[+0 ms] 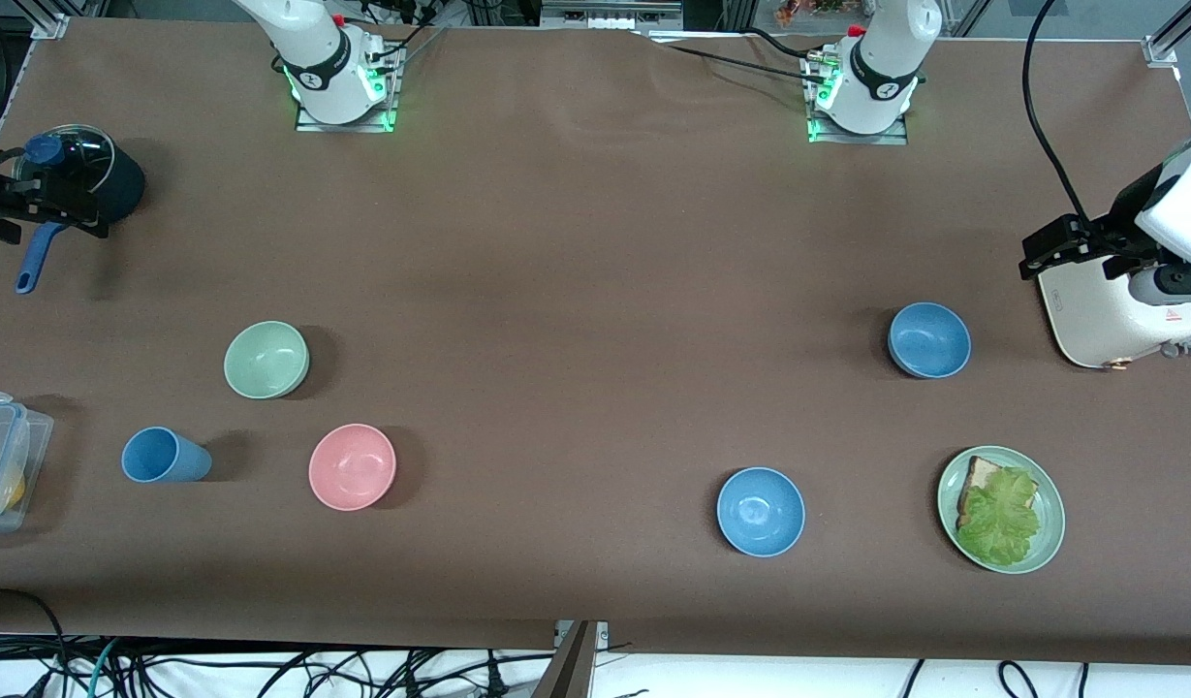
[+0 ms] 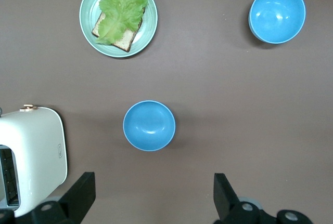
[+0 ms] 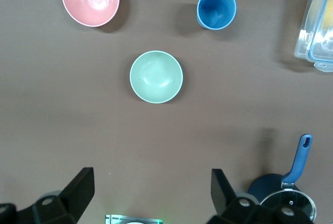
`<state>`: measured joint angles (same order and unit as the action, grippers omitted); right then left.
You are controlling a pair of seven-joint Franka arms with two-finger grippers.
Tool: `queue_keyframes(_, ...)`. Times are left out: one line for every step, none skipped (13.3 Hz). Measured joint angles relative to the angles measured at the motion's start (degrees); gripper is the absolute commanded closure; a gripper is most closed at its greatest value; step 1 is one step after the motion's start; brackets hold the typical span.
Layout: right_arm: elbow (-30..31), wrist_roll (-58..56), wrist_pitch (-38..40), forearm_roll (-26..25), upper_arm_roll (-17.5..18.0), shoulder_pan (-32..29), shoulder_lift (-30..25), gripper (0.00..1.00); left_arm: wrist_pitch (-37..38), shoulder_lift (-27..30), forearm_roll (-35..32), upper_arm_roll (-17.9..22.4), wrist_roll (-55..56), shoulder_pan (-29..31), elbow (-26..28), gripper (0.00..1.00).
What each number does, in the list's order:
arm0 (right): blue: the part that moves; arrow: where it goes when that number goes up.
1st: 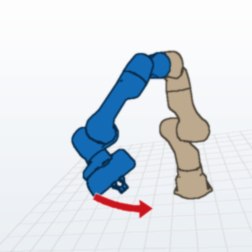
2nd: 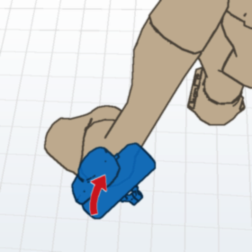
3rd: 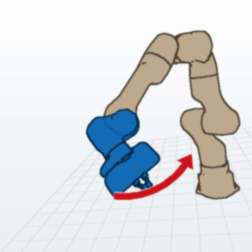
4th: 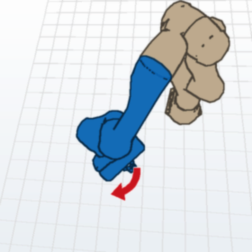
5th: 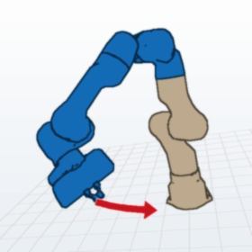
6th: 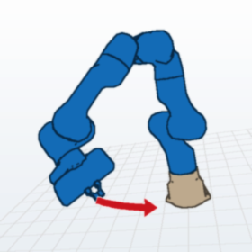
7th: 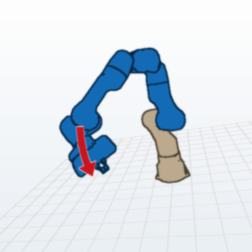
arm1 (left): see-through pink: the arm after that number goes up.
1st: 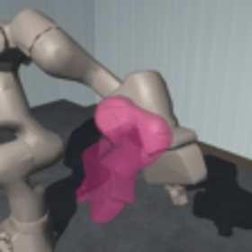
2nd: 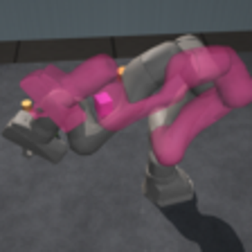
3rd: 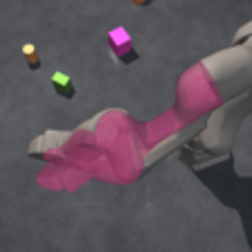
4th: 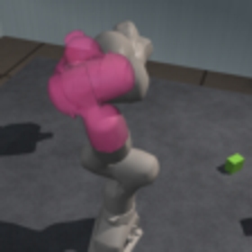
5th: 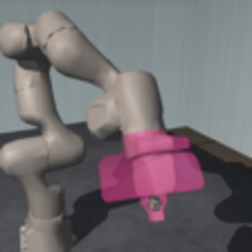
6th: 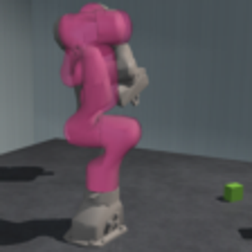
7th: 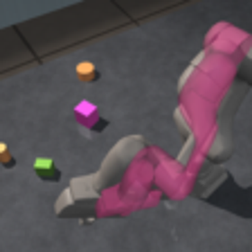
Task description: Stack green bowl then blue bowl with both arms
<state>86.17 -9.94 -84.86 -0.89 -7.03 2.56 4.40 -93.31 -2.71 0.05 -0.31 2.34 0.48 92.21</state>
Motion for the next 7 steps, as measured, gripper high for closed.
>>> queue_keyframes(0.0, 0.0, 0.0, 0.0, 0.0, 0.0, 0.0, 0.01, 0.0, 0.0, 0.0, 0.0, 0.0, 0.0, 0.0, 0.00)
queue_keyframes(0.0, 0.0, 0.0, 0.0, 0.0, 0.0, 0.0, 0.01, 0.0, 0.0, 0.0, 0.0, 0.0, 0.0, 0.0, 0.00)
queue_keyframes(0.0, 0.1, 0.0, 0.0, 0.0, 0.0, 0.0, 0.01, 0.0, 0.0, 0.0, 0.0, 0.0, 0.0, 0.0, 0.00)
queue_keyframes(0.0, 0.1, -0.1, -0.2, 0.0, 0.0, 0.1, 0.01, 0.0, 0.0, 0.0, 0.0, 0.0, 0.0, 0.0, 0.00)
queue_keyframes(0.0, 0.1, -0.3, -0.5, 0.0, 0.0, 0.2, 0.01, 0.0, 0.0, 0.0, 0.0, 0.0, 0.0, 0.0, 0.00)
queue_keyframes(0.0, 0.1, -0.4, -1.0, 0.0, 0.0, 0.5, 0.01, 0.0, 0.0, 0.0, 0.0, 0.0, 0.0, 0.0, 0.00)
queue_keyframes(0.0, 0.1, -0.5, -1.2, 0.0, 0.0, 0.9, 0.01, 0.0, 0.0, 0.0, 0.0, 0.0, 0.0, 0.0, 0.00)
